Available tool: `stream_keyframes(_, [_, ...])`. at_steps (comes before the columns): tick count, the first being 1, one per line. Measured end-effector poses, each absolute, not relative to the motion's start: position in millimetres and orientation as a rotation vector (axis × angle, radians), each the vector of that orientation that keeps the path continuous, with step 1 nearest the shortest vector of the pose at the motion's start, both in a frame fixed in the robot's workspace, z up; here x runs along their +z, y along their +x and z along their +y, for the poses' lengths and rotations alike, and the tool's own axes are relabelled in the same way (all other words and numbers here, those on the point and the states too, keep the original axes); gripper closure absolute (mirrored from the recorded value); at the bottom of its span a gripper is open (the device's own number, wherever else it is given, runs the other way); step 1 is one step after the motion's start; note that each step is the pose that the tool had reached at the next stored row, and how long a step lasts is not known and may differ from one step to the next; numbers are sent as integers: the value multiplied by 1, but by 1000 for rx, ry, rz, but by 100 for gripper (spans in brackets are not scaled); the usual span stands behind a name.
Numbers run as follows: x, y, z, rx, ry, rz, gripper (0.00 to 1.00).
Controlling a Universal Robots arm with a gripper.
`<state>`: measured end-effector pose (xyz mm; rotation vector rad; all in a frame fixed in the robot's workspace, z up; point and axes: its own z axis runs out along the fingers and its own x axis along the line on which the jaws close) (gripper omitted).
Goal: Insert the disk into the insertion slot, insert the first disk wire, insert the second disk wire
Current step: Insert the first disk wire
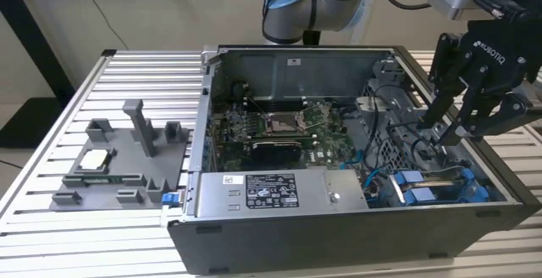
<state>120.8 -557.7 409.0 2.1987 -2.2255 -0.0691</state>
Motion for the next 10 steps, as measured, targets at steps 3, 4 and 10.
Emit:
stream_keyframes(3, [407, 121, -555, -93, 2209, -2235, 53])
stream_keyframes(4, [406, 121, -554, -96, 2211, -2237, 53])
stream_keyframes(10, [401, 121, -548, -125, 2225, -2249, 53])
